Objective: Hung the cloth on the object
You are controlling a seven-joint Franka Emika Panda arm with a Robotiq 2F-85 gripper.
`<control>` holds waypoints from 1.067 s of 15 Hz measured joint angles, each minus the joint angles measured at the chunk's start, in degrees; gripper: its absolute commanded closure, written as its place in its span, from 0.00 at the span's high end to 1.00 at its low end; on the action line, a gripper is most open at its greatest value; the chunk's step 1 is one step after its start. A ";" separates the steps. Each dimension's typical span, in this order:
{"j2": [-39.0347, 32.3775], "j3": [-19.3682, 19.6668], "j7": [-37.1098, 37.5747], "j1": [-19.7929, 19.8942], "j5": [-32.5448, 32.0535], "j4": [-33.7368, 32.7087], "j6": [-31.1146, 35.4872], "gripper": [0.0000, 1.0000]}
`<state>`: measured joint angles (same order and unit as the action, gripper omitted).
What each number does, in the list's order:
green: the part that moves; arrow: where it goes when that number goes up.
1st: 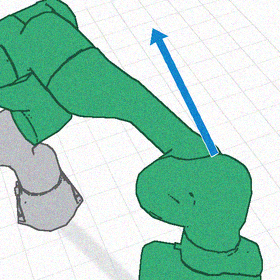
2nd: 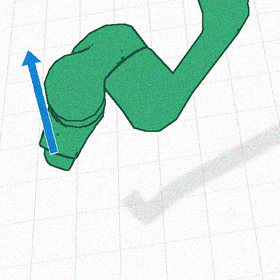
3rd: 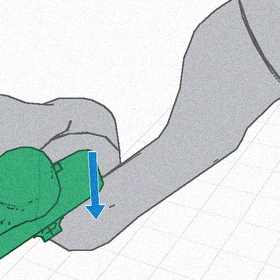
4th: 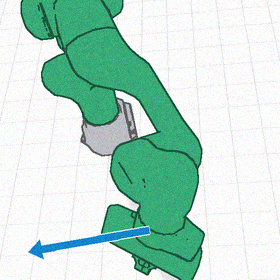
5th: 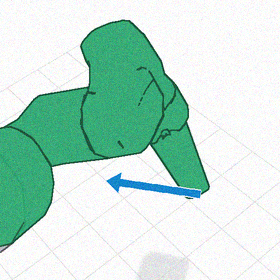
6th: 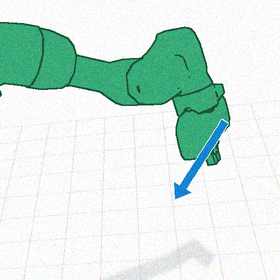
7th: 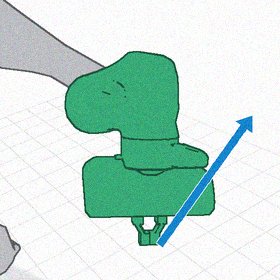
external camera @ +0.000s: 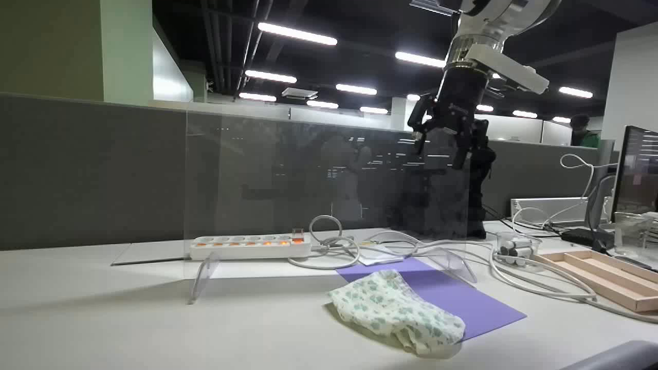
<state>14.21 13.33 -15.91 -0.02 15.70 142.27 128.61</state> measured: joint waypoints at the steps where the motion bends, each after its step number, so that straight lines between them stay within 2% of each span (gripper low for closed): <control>1: -0.04 0.00 -0.01 0.00 0.00 -0.01 0.04 1.00; 11: -0.13 -0.61 -0.08 0.38 -0.02 0.08 0.17 1.00; 13: -0.72 -1.99 -0.09 0.50 -0.19 0.83 2.48 1.00; 16: -3.35 -4.99 -0.08 0.39 -1.00 3.31 9.97 1.00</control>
<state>10.86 8.34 -15.98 0.37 14.70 145.57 138.57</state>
